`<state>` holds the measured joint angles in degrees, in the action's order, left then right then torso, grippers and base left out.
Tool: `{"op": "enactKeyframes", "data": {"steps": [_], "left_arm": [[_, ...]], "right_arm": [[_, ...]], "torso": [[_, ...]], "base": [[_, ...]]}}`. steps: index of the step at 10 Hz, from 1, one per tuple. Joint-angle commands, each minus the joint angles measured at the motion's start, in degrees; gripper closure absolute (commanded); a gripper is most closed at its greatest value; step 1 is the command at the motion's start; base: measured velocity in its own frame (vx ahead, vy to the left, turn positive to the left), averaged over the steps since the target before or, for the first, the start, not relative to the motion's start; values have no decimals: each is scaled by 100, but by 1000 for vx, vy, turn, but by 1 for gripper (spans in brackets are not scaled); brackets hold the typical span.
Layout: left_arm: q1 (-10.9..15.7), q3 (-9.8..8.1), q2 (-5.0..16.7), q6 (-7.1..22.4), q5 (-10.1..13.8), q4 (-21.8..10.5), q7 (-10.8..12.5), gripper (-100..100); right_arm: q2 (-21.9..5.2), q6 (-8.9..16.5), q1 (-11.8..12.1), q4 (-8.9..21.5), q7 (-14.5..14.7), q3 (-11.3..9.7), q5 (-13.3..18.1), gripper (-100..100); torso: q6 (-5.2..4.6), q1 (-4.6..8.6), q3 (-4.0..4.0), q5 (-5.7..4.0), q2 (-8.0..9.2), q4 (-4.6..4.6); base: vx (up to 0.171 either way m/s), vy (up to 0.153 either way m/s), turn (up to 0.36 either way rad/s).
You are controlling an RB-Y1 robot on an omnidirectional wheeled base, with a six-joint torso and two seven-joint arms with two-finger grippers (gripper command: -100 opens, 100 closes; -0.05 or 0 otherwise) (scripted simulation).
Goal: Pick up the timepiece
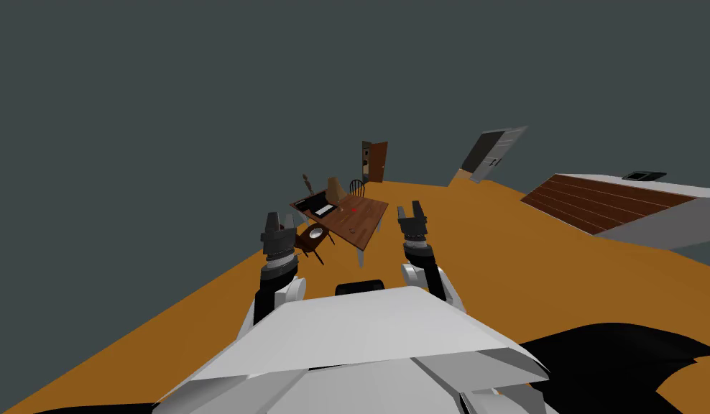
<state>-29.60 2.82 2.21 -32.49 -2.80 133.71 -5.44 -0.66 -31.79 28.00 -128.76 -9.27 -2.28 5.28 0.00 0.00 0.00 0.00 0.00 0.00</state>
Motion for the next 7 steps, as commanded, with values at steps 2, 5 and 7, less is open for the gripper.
{"op": "enactKeyframes", "data": {"steps": [2, 5, 7], "left_arm": [[0, 0, 0, 0, 0, 0, 0, 0], [0, 1, 0, 0, 0, 0, 0, 0], [0, 1, -1, 0, 0, 0, 0, 0]], "right_arm": [[-299, 132, 56, 45, 62, 78, 50, -100], [-616, 359, 150, 140, 163, 200, 135, -100], [-833, 559, 231, 236, 251, 296, 212, -100]], "torso": [[2, -9, 1, 2, -1, 0], [2, -22, 5, 5, -9, -2], [2, -27, 6, 6, -11, -3]], "base": [[10, 42, 125], [24, 60, 170], [39, 70, 186]]}}
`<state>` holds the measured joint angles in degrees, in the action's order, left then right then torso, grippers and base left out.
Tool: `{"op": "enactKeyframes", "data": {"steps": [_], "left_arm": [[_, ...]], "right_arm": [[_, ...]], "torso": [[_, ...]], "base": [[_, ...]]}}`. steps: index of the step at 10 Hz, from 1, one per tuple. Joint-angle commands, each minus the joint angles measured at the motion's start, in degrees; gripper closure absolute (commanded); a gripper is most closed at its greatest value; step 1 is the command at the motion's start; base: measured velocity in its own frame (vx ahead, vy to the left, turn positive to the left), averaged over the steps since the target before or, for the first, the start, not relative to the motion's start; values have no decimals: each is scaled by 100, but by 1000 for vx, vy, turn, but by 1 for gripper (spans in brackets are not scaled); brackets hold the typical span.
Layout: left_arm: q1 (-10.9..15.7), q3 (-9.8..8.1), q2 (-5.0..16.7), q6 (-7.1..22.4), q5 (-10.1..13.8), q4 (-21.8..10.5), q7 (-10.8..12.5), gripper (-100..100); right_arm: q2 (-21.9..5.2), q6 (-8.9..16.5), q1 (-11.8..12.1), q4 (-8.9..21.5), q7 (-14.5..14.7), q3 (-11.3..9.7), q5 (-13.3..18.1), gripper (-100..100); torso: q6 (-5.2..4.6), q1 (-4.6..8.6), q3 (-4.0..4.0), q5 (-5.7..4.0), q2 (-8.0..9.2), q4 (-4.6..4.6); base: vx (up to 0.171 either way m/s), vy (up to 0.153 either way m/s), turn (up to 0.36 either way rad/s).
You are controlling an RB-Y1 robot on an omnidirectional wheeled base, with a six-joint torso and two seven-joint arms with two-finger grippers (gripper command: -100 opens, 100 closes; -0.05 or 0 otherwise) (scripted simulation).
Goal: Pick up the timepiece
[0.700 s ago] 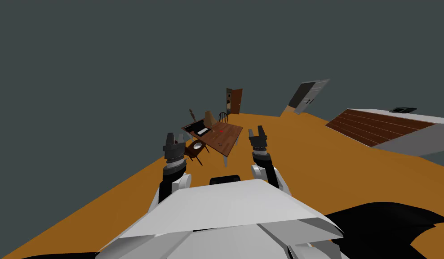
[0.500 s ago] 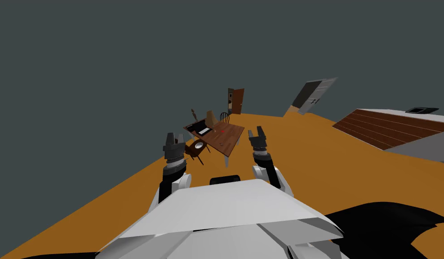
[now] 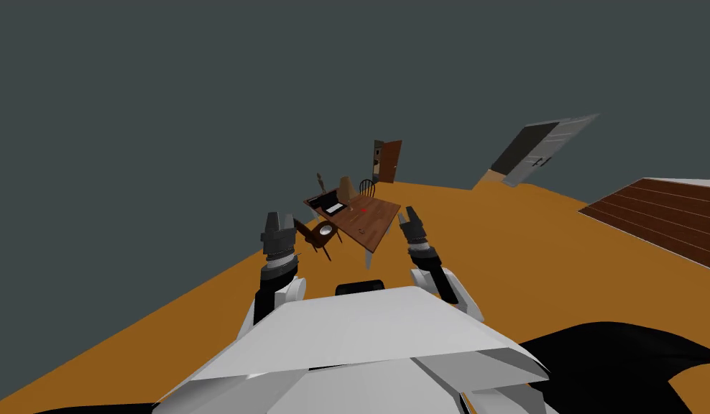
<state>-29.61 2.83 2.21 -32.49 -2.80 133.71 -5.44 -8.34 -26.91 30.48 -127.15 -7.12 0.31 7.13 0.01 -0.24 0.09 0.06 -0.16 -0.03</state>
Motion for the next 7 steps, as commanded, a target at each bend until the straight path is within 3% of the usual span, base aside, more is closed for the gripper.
{"op": "enactKeyframes", "data": {"steps": [1, 7], "left_arm": [[0, 0, 0, 0, 0, 0, 0, 0], [0, 0, 0, 0, 0, 0, 0, 0]], "right_arm": [[-175, 183, 28, 134, 84, 87, 70, -100], [-811, 991, 339, 648, 412, 363, 385, -100]], "torso": [[0, 0, 0, 0, 0, 0], [2, 8, 2, -2, -3, -1]], "base": [[42, 70, 317], [52, 52, 338]]}}
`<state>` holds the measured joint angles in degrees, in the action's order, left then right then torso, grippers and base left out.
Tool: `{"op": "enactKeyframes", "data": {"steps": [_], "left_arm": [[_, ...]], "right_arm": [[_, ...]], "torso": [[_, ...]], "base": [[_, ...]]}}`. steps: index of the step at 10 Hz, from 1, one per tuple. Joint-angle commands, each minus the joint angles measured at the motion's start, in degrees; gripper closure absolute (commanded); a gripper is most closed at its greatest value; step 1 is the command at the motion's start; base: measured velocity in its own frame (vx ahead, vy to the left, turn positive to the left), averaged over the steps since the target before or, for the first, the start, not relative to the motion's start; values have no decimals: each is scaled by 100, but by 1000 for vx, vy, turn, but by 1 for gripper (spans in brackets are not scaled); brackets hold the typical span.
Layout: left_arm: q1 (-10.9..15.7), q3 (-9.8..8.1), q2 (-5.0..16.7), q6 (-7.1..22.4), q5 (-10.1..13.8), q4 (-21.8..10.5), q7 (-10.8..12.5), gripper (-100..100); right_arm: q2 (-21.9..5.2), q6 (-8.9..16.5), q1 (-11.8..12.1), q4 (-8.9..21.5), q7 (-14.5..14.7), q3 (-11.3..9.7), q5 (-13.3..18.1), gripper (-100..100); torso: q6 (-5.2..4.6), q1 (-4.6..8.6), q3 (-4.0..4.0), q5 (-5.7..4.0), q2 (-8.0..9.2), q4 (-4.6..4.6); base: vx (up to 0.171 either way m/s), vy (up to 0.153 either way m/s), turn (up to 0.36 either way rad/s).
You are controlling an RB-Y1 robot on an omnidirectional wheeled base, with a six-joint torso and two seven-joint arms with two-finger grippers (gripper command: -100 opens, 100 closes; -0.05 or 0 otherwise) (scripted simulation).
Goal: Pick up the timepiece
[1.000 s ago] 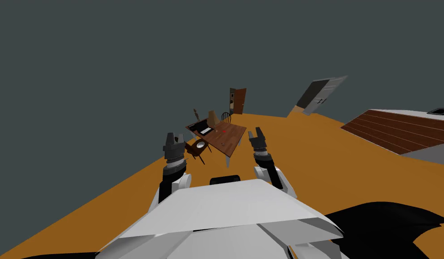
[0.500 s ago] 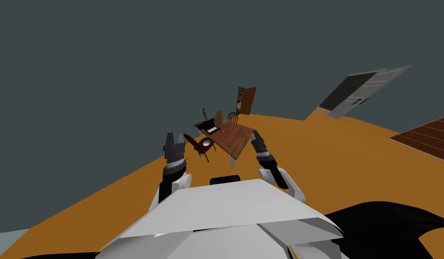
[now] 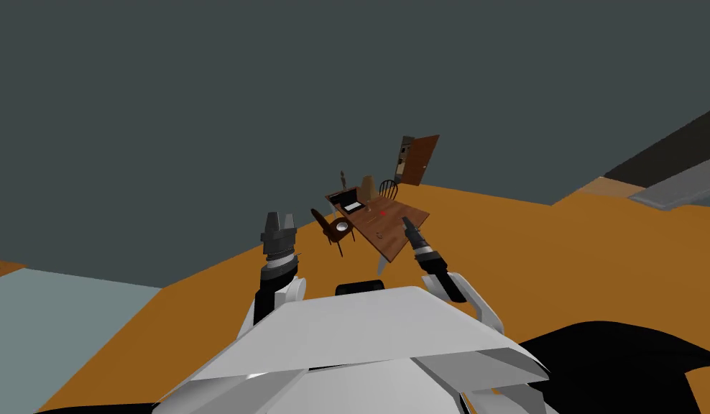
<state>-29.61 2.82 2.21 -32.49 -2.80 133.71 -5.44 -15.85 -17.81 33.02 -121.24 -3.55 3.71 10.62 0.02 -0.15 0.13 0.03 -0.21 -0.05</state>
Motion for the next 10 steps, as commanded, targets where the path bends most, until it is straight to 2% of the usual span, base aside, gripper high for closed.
{"op": "enactKeyframes", "data": {"steps": [1, 3, 4, 5, 7, 8, 10], "left_arm": [[0, 0, 0, 0, 0, 0, 0, 0], [0, 0, 0, 0, 0, 0, 0, 0], [0, 0, 0, 0, 0, 0, 0, 0], [-1, -1, 0, 0, 0, 0, 0, 0], [0, -1, 0, 0, 0, 0, 0, 0], [0, -1, 1, 0, 0, 0, 0, 0], [0, -1, 1, 0, 0, 0, 0, 0]], "right_arm": [[-162, 230, 139, 169, 112, 58, 96, -100], [-364, 536, 248, 418, 226, 115, 218, -100], [-364, 536, 248, 418, 226, 115, 218, -100], [-465, 691, 301, 552, 282, 136, 281, -100], [-659, 993, 406, 837, 390, 163, 406, -100], [-659, 1000, 406, 837, 390, 163, 406, -100], [-838, 1291, 505, 1143, 492, 167, 531, -100]], "torso": [[0, 0, 0, 0, 0, 0], [0, 3, -1, 0, 2, 0], [-2, 10, -3, -1, 5, 1], [-8, 11, -7, -3, 13, 2], [-2, 11, -8, -2, 14, 3], [-1, 15, -7, -3, 12, 3], [-5, 17, -10, -3, 18, 4]], "base": [[69, 30, 344], [56, 11, 415], [34, -11, 129], [22, 6, 323], [38, -11, 507], [27, -31, 86], [21, -26, 281]]}}
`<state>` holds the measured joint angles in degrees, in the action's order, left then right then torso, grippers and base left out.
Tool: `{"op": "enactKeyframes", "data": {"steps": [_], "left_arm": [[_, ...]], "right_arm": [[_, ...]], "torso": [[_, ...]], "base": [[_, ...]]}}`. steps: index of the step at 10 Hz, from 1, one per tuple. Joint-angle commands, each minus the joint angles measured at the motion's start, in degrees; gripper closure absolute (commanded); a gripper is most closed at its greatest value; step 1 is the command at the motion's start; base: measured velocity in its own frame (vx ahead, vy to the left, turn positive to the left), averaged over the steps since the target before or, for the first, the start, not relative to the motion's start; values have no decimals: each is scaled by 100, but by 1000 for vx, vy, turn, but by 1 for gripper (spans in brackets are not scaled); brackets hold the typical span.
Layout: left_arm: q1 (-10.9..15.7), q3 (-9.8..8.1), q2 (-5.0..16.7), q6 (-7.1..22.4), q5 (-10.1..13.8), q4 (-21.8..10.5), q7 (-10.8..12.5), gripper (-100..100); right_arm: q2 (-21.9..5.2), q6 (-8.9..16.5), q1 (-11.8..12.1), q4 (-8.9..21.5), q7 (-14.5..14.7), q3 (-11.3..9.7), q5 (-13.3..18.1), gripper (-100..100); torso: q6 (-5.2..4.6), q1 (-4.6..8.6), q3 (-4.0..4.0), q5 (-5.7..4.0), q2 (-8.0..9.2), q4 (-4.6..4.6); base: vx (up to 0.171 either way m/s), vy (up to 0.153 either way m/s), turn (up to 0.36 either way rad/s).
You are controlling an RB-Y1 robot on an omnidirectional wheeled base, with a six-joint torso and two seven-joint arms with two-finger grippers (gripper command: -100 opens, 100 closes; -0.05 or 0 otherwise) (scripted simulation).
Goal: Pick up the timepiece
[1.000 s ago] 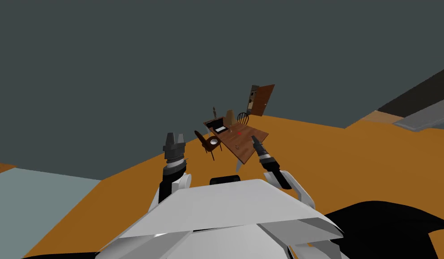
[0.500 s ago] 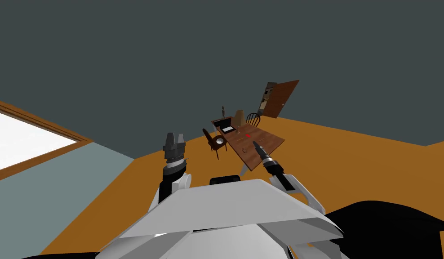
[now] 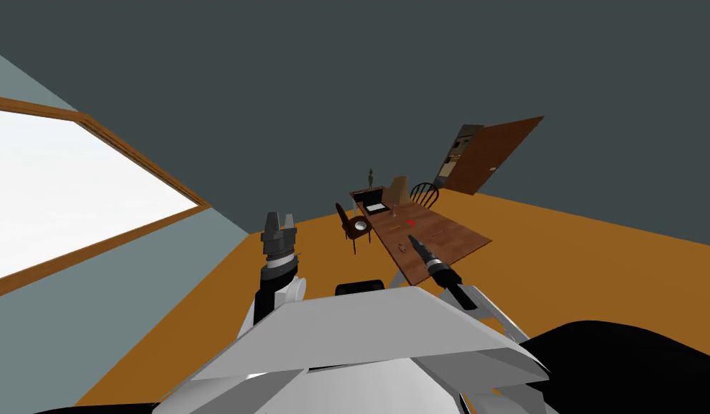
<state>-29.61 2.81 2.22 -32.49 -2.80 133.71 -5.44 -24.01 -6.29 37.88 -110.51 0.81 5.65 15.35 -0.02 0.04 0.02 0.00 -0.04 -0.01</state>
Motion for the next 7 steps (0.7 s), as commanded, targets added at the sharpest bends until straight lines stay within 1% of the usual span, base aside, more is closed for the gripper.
{"op": "enactKeyframes", "data": {"steps": [1, 2, 3, 5, 7], "left_arm": [[0, 0, 0, 0, 0, 0, 0, 0], [0, 0, 0, 0, 0, 0, 0, 0], [0, 0, 0, 0, 0, 0, 0, 0], [0, 0, 0, 0, 0, 0, 0, 0], [0, -1, 0, 0, 0, 0, 0, 0]], "right_arm": [[-104, 286, 65, 228, 104, -32, 119, -100], [-184, 436, 109, 389, 150, -43, 180, -100], [-184, 445, 109, 389, 150, -43, 180, -100], [-335, 723, 190, 697, 235, -82, 297, -100], [-474, 981, 261, 1036, 309, -142, 406, -100]], "torso": [[0, 0, 0, 0, 0, 0], [1, 4, 0, -1, -1, 0], [-2, 8, -1, -1, 2, 0], [0, -2, -3, 0, 5, 1], [-2, 7, -5, -1, 9, 2]], "base": [[24, -43, 487], [15, -51, 404], [4, -41, 245], [-2, -31, 422], [-27, -61, 431]]}}
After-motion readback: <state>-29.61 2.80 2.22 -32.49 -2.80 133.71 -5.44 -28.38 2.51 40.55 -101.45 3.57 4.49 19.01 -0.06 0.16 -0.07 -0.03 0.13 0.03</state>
